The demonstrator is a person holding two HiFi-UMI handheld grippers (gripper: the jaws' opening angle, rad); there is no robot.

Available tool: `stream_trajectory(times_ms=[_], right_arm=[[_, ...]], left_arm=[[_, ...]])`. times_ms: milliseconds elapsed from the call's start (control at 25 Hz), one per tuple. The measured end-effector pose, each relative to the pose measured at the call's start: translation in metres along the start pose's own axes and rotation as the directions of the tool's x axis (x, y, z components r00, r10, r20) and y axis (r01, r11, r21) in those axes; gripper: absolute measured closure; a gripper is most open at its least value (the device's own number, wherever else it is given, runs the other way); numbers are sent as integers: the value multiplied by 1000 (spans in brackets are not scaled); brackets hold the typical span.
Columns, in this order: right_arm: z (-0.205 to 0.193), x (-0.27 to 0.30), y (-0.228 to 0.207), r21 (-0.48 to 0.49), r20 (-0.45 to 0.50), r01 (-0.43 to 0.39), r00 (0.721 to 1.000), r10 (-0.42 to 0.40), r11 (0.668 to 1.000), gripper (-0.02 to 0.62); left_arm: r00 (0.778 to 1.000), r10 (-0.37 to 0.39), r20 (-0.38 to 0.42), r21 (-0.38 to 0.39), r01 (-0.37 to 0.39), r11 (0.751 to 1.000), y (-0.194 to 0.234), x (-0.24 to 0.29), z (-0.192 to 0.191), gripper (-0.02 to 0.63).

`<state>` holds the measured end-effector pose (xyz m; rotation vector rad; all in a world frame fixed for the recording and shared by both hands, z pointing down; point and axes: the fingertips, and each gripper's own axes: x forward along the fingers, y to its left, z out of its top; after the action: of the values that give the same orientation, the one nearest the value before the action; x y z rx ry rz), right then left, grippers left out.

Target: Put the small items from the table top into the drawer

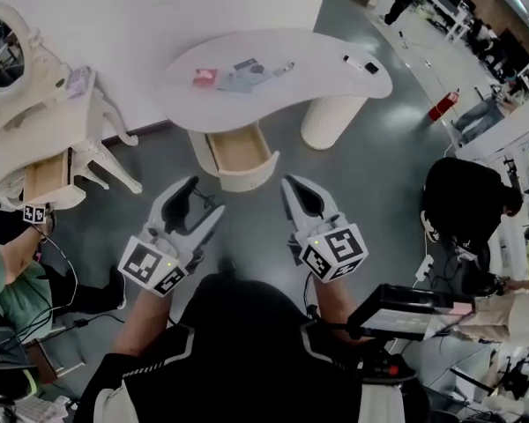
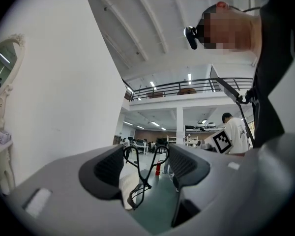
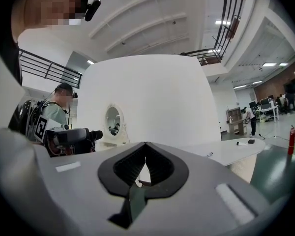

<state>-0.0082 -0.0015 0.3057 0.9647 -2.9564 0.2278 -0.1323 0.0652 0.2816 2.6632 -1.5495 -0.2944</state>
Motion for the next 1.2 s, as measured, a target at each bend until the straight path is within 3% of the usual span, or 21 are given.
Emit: stream_trajectory(times_ms=[280,640,1200], right_arm=[[2,43,2,-20,-31,32,999,-33,999,592],[8,70,-10,-48,-57,26,998,-29,998,592],[20,108,-90,-51,-37,-56,998,54,997,592]], left_arm=[[999,-30,11,-36,30,999,50,5,-3,323],[999,-40,7,-74,40,996,77,21,-16,324],[999,-9,-47,-6,9,1000,91,109,-18,322]])
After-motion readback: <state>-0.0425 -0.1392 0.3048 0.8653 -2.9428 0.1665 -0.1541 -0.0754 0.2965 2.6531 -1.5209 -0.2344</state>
